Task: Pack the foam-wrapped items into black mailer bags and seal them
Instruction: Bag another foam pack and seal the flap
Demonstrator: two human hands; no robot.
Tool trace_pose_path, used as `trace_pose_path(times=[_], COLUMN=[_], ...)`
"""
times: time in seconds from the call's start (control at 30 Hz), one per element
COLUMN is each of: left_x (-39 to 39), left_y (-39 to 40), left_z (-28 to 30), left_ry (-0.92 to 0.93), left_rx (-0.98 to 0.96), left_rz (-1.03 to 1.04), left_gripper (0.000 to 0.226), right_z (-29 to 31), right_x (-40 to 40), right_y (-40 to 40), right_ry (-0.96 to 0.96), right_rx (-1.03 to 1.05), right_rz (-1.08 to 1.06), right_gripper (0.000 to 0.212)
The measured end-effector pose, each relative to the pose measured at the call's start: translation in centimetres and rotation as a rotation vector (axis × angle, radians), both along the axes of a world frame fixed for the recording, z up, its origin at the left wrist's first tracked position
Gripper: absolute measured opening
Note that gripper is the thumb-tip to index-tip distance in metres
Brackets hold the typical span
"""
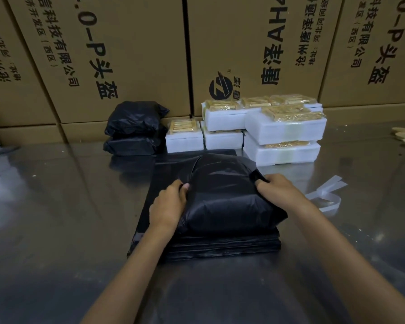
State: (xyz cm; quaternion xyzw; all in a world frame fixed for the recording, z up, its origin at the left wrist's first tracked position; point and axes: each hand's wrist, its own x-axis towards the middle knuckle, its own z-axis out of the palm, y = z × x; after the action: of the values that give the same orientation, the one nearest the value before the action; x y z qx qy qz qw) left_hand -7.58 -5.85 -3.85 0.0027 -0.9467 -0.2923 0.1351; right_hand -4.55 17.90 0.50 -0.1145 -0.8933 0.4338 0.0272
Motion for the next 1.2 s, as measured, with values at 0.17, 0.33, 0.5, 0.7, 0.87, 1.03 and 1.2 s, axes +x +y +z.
trace_pose_path(times=[0.17, 0.33, 0.5, 0.7, 0.87, 1.03, 1.2], left_x=[0.2, 0.5, 0.5, 1.3, 0.9, 0.9, 0.9], left_y=[0.0, -0.8, -2.0, -2.8, -3.3, -3.2, -3.4], left_z=[0.2, 0.0, 1.7, 2.1, 2.2, 1.8, 1.9], left_ry=[-0.051, 0.016, -0.058, 0.2, 0.35, 0.414, 0.484], left_rx=[-0.144, 0.059, 0.767, 0.865, 0.764, 0.579, 0.453], left_rz=[0.026, -0.029, -0.057, -0.123, -0.203, -0.089, -0.074], left_gripper=[0.044, 0.041, 0.011, 0.018, 0.031, 0.052, 0.04], right_z=[-0.1, 3.1, 6.5, 4.1, 2.7, 3.3, 3.3], right_x=[0.3, 0.6, -1.8, -5.3, -5.9, -6.0, -6.0], right_y=[-0.3, -2.4, -8.6, -13.3, -12.8, -12.2, -11.8], right_ry=[0.004, 0.423, 0.59, 0.347, 0.264, 0.205, 0.193], right_rx=[0.158, 0.525, 0.083, -0.064, -0.015, 0.011, -0.076], right_rz=[-0.053, -0.15, 0.248, 0.469, 0.628, 0.76, 0.779], right_gripper=[0.022, 0.033, 0.021, 0.015, 0.019, 0.026, 0.019])
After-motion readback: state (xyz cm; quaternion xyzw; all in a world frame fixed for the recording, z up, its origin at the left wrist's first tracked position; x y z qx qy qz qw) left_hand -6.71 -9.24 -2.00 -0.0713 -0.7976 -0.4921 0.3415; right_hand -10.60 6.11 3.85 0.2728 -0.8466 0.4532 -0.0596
